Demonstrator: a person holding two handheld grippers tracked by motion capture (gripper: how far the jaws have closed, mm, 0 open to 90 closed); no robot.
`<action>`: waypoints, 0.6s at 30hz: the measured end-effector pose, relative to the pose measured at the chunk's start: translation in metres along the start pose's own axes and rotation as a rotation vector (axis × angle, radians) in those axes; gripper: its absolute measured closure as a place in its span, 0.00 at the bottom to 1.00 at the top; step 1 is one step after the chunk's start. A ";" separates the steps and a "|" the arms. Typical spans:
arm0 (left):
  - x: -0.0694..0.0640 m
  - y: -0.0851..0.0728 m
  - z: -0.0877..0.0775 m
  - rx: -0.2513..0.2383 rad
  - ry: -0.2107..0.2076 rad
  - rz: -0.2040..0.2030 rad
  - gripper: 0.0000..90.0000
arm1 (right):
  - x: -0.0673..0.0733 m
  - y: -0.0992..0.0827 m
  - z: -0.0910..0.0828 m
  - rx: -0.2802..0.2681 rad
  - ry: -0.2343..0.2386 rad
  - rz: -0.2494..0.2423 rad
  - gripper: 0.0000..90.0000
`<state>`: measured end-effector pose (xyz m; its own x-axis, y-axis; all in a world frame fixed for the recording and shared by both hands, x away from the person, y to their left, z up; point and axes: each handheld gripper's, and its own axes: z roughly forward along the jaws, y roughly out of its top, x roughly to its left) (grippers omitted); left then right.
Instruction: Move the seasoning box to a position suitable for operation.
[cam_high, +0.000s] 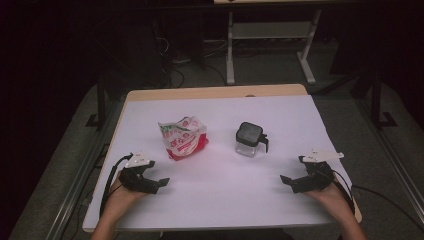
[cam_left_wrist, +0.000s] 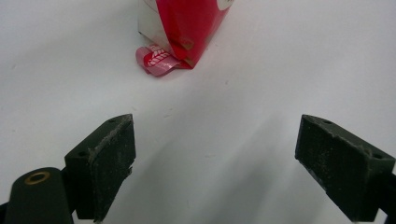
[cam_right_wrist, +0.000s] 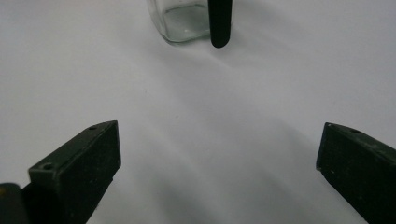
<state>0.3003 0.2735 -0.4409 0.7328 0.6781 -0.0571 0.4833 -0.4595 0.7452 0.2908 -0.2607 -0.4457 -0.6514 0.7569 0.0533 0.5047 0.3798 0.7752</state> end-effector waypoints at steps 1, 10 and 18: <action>0.000 0.000 -0.001 -0.005 0.003 -0.004 0.13 | 0.000 0.000 0.000 0.000 0.003 0.000 0.00; -0.003 0.004 -0.003 0.000 0.002 -0.004 0.13 | 0.001 0.002 0.001 0.015 0.023 0.004 0.00; -0.010 0.000 0.002 0.025 -0.015 0.021 0.13 | 0.000 0.004 -0.003 0.026 0.027 0.006 0.00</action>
<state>0.2941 0.2659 -0.4418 0.7499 0.6596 -0.0515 0.4791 -0.4878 0.7297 0.2910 -0.2603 -0.4404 -0.6634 0.7445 0.0753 0.5227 0.3891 0.7585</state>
